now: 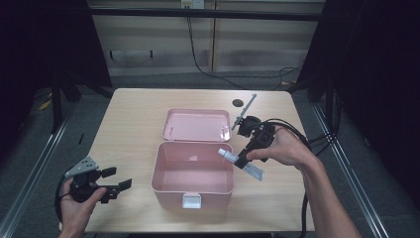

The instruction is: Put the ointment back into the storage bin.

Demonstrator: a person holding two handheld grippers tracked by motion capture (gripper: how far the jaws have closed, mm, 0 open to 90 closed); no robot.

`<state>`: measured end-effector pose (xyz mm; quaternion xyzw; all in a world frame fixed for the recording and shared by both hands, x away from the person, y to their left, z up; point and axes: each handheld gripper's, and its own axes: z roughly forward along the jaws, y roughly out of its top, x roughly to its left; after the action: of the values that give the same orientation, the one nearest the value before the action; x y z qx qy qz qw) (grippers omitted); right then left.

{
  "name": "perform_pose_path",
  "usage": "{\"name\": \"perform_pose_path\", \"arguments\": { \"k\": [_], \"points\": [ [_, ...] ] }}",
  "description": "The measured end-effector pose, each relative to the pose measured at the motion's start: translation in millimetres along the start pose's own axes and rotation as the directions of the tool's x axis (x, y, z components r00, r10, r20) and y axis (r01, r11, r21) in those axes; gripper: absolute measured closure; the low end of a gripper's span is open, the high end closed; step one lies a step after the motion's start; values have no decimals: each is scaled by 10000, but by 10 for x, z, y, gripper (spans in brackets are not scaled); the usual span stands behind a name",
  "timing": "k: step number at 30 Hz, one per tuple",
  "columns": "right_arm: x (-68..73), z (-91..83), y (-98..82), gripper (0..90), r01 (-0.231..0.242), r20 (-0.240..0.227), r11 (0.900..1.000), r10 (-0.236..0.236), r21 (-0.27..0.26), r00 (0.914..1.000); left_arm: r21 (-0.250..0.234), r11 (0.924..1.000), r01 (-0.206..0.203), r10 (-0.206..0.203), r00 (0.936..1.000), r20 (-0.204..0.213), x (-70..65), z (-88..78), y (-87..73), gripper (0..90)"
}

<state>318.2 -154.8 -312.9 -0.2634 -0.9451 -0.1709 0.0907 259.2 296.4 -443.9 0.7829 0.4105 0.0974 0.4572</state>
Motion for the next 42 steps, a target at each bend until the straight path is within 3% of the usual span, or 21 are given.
{"name": "perform_pose_path", "arguments": {
  "k": [10, 17, 18, 32, 42],
  "points": [
    [133, 67, 260, 713, 396, -224, 9988, -403, -304, 9989, -28, 10000, -3, 3, 10000, -5, 4, -5, 1, 189],
    [209, 169, 419, 713, 945, -278, 9950, -954, -321, 9950, 14, 10000, 18, -19, 10000, 41, -2, 1, 1, 189],
    [223, 177, 434, 713, 852, -251, 9958, -860, -337, 9960, -18, 10000, 31, -31, 10000, 39, -1, -1, 1, 189],
    [352, 410, 727, 713, 1611, -308, 9869, -1610, -6, 9865, -27, 10000, 24, -24, 10000, 31, 3, -4, 2, 189],
    [386, 666, 832, 713, 2018, -673, 9787, -1989, 390, 9777, -24, 10000, 31, -31, 10000, 40, 4, -3, 2, 189]
  ]
}}
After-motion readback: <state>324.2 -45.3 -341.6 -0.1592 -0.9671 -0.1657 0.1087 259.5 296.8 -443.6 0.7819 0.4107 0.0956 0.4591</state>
